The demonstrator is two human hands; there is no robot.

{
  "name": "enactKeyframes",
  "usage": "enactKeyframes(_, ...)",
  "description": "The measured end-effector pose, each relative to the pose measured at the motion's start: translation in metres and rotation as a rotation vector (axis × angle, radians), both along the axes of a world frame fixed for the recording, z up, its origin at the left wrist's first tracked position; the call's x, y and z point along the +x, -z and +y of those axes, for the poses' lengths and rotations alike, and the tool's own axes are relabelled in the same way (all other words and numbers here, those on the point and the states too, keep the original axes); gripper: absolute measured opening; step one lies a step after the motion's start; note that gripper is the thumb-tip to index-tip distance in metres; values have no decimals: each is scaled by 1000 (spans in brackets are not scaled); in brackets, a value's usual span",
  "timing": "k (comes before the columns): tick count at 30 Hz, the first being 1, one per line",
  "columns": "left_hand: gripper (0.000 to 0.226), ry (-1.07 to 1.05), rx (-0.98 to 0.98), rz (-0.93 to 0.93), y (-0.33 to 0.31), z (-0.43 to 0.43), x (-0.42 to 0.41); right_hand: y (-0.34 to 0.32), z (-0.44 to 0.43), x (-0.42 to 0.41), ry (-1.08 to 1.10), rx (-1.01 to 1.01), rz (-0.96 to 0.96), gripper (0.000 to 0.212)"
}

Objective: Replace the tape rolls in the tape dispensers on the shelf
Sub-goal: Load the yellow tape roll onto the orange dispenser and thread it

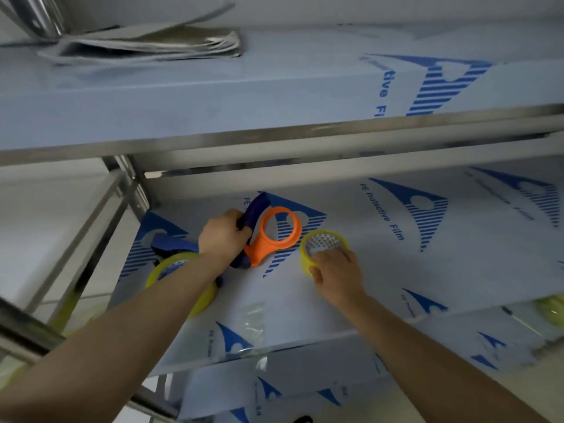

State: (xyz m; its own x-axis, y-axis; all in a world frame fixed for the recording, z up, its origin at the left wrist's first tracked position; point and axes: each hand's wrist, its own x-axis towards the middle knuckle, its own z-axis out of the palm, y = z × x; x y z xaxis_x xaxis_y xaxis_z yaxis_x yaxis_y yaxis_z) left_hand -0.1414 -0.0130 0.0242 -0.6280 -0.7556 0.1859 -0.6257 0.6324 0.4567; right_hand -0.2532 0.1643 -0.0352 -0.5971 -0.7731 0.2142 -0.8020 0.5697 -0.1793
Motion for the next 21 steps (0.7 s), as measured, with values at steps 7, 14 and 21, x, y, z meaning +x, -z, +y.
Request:
enactKeyframes(7,29,111,-29,141,-3,-2,8,-43,-30,19,168,-541,-622,62)
enactKeyframes(14,31,65,214,243,-5,-20,18,-46,-47,28,134,-515,-667,33)
enactKeyframes(21,82,306,872,222,-16,-21,37,-49,-51,25,171,-669,-886,34)
